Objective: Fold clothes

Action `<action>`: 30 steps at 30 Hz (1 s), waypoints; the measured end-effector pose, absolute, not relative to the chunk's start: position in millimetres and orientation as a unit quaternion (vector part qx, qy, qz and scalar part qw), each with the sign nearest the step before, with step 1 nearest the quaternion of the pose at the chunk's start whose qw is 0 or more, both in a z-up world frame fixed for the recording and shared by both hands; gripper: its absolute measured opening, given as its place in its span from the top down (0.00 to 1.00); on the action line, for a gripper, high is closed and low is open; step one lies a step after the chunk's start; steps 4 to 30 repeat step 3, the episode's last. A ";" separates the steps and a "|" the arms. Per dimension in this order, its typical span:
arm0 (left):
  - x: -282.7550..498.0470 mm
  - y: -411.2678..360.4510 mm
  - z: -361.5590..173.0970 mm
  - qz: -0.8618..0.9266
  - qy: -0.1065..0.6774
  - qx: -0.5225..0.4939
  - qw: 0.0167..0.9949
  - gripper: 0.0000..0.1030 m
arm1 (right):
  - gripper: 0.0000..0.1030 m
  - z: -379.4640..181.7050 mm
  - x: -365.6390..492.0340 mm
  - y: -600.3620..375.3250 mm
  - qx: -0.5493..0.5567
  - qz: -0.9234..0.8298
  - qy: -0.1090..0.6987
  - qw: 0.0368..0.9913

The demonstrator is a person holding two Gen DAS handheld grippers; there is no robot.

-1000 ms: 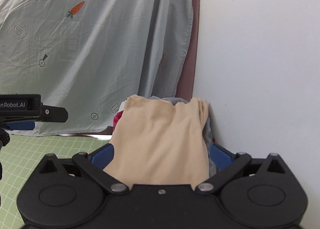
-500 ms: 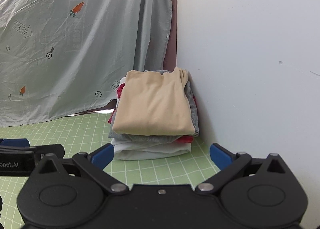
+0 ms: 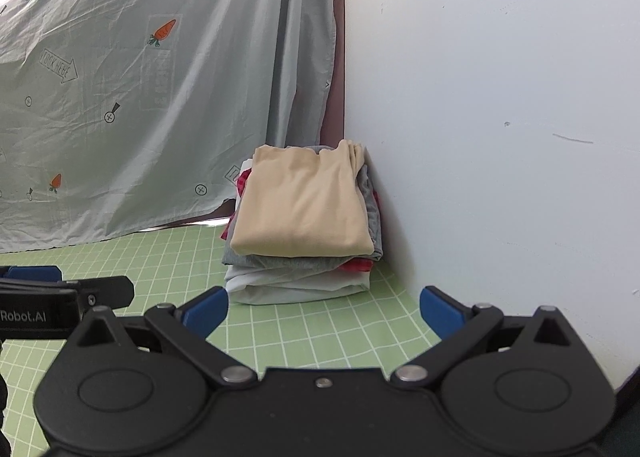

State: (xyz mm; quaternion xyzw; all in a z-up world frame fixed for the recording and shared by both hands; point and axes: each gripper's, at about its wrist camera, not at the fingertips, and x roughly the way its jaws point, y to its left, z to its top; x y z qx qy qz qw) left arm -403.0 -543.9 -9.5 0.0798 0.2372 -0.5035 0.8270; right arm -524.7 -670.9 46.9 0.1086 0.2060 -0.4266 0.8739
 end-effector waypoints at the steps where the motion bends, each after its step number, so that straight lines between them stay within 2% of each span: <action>1: -404.7 -542.6 -9.0 -0.504 0.236 0.081 0.827 0.00 | 0.00 47.1 -526.2 -669.2 0.109 -0.427 0.205 0.874; 30: -407.7 -540.2 -8.2 -0.505 0.233 0.082 0.827 0.00 | 0.00 48.0 -528.5 -666.0 0.110 -0.427 0.202 0.874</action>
